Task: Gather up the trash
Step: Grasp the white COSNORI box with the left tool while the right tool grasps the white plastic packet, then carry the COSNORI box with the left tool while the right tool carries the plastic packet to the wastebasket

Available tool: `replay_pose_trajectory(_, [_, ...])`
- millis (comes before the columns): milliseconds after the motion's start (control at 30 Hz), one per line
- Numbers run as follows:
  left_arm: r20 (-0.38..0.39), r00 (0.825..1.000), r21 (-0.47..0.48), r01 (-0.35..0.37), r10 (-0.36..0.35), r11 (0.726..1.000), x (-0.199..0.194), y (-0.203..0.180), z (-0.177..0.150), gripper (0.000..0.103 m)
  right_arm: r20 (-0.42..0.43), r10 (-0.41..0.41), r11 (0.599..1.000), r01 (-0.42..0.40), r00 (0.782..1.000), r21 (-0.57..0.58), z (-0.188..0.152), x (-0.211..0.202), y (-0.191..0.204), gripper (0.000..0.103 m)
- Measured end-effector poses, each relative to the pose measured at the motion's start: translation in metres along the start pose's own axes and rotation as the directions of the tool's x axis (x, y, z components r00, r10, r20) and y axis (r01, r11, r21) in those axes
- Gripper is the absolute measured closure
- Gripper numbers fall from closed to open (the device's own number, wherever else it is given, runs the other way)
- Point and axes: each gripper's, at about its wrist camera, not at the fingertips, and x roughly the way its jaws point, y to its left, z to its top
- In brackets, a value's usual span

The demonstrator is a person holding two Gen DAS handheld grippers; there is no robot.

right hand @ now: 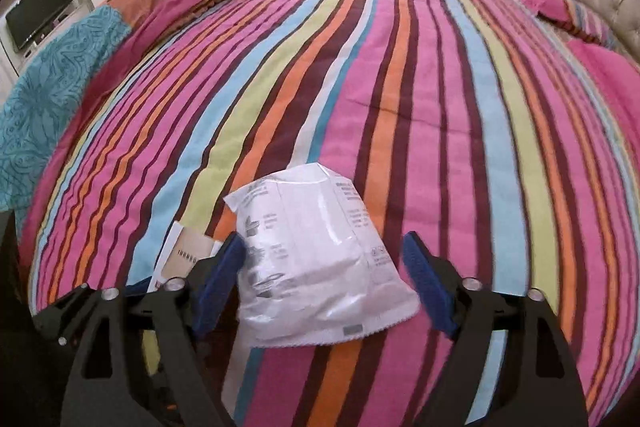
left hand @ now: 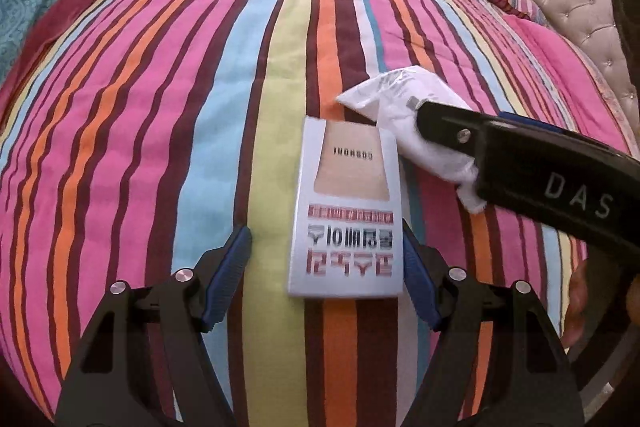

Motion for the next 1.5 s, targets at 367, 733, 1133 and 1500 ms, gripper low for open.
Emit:
replay_pose_trajectory(367, [0.032, 0.996, 0.044, -0.079, 0.077, 0.996, 0.003, 0.0, 0.006, 0.055, -0.046, 0.005, 0.999, -0.003, 0.999, 0.047, -0.009, 0.016, 0.004, 0.033])
replay_pose_trajectory(733, [0.048, 0.999, 0.015, -0.019, 0.019, 1.0, -0.037, 0.021, -0.021, 0.055, 0.022, -0.008, 0.982, 0.004, 1.0, 0.186, -0.055, -0.047, -0.021, 0.037])
replay_pose_trajectory(1133, [0.092, 0.996, 0.109, -0.024, 0.014, 0.994, -0.116, 0.015, -0.087, 0.055, 0.046, 0.026, 0.976, -0.036, 0.999, 0.213, -0.135, -0.117, -0.013, 0.037])
replay_pose_trajectory(1500, [0.079, 0.997, 0.176, -0.002, -0.012, 0.984, -0.159, 0.021, -0.168, 0.055, 0.059, 0.071, 0.97, -0.083, 0.996, 0.23, -0.204, -0.159, 0.01, 0.037])
